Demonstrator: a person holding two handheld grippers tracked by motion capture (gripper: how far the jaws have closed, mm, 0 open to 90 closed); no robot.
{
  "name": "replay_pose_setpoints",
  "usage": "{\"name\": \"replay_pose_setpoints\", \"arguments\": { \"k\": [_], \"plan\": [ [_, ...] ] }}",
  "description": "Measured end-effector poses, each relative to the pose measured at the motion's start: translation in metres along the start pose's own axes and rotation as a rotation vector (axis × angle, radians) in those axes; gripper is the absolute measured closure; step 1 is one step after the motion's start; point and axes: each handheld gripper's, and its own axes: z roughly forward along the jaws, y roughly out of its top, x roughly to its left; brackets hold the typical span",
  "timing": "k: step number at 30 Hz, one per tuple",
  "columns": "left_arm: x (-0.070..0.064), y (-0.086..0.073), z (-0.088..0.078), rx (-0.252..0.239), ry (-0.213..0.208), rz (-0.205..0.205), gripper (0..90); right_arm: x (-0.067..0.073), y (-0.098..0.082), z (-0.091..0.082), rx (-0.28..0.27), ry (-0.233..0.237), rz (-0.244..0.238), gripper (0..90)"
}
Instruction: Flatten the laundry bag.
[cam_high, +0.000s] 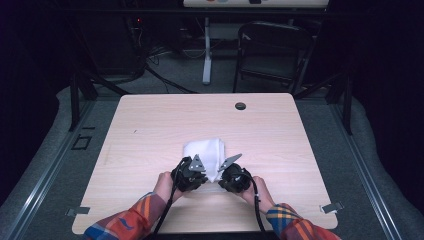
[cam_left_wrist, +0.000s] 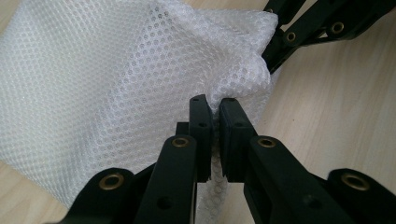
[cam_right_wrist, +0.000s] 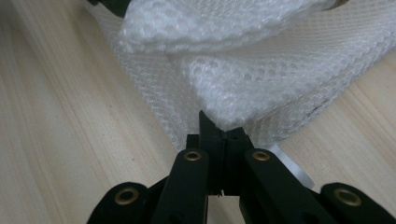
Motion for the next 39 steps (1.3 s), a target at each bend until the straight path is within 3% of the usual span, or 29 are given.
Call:
{"name": "replay_pose_setpoints", "arguments": {
  "k": [5,11,20,39],
  "plan": [
    [0.001,-0.001,-0.003,-0.028,0.024,-0.033,84.6,0.000,-0.002,0.001,-0.019,0.001,-0.013,90.0],
    [0.002,-0.001,-0.009,-0.040,0.048,-0.043,84.5,0.001,-0.002,0.001,-0.018,-0.007,-0.021,90.0],
    [0.006,-0.004,-0.020,-0.085,0.093,-0.092,84.3,0.001,-0.001,0.000,-0.004,-0.009,-0.029,90.0],
    [0.015,-0.015,-0.044,-0.150,0.162,-0.145,84.0,0.001,0.000,0.001,0.001,-0.014,-0.039,90.0]
  ]
}}
